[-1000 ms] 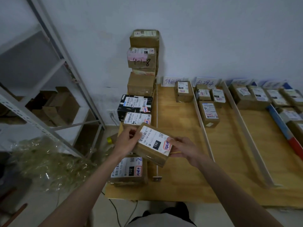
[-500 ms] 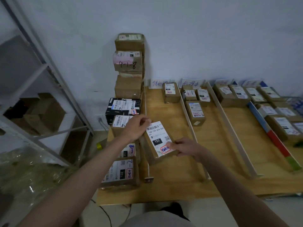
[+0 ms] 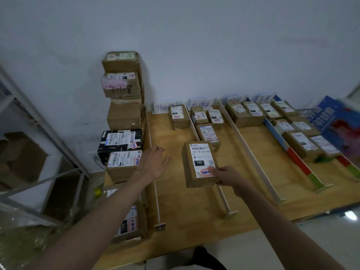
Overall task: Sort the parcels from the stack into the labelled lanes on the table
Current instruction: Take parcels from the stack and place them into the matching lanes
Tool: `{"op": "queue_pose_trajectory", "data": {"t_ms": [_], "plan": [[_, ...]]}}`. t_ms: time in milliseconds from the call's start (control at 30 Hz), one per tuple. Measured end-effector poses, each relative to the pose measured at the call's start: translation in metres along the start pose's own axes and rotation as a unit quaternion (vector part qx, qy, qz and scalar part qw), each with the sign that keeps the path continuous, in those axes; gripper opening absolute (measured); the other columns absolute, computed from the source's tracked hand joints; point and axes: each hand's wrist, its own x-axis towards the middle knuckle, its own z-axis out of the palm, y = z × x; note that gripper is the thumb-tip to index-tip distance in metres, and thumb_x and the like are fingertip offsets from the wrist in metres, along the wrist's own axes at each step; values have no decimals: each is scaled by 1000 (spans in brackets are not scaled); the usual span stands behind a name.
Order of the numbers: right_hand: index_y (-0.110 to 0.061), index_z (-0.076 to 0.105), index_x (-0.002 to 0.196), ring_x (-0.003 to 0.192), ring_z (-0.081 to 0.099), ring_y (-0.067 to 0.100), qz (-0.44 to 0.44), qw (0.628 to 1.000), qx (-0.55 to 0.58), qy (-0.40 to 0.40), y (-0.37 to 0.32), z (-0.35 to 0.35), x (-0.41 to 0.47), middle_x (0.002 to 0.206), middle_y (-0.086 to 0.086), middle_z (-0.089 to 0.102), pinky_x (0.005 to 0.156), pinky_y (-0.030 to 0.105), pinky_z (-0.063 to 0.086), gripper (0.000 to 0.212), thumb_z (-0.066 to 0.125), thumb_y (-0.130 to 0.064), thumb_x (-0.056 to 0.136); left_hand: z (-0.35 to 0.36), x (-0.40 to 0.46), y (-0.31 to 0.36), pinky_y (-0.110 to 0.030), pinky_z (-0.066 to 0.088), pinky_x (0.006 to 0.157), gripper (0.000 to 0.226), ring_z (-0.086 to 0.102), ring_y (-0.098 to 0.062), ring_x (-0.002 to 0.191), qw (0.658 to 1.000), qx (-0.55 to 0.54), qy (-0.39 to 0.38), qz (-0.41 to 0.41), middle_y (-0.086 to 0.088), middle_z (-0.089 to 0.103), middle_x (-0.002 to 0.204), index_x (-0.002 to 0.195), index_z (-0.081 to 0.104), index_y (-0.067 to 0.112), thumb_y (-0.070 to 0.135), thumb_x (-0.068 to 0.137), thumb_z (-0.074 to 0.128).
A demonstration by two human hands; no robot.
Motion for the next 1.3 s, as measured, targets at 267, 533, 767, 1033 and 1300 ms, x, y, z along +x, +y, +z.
{"op": "queue_pose_trajectory", "data": {"t_ms": [267,533,767,1033,1300], "plan": [[-5,75,94,76,64,17,9,1000,12,21,3,-21,43,92,7,75,70,32,50,37,68,-41,90,20,34,10,-38,44,103,50,54,-25,119,999,46,8,-10,-9,54,134,136,52,12,46,101,41],[-10,69,117,105,67,22,-19,999,6,-28,-43,-10,136,113,5,72,92,40,56,40,66,-41,92,19,88,0,-41,38,109,49,50,-27,123,993,79,31,-81,-11,52,136,135,50,11,43,100,44],[-4,66,113,100,65,21,-19,996,-36,-81,-98,28,228,110,7,69,82,32,54,44,63,-44,93,29,141,-18,-45,35,114,54,46,-24,132,987,82,25,-136,-8,49,143,143,43,13,45,100,40],[-4,65,117,99,64,21,-21,992,-48,-116,-146,79,316,113,7,68,91,36,55,41,61,-38,96,52,189,-46,-40,32,115,52,45,-22,132,983,75,2,-168,-4,46,145,144,39,18,46,101,37],[0,63,116,101,65,26,-44,992,-74,-97,-186,129,394,118,13,67,87,34,54,44,56,-40,98,65,227,-68,-39,31,116,47,45,-22,132,982,55,11,-182,-3,48,142,141,43,18,42,100,43]]}}
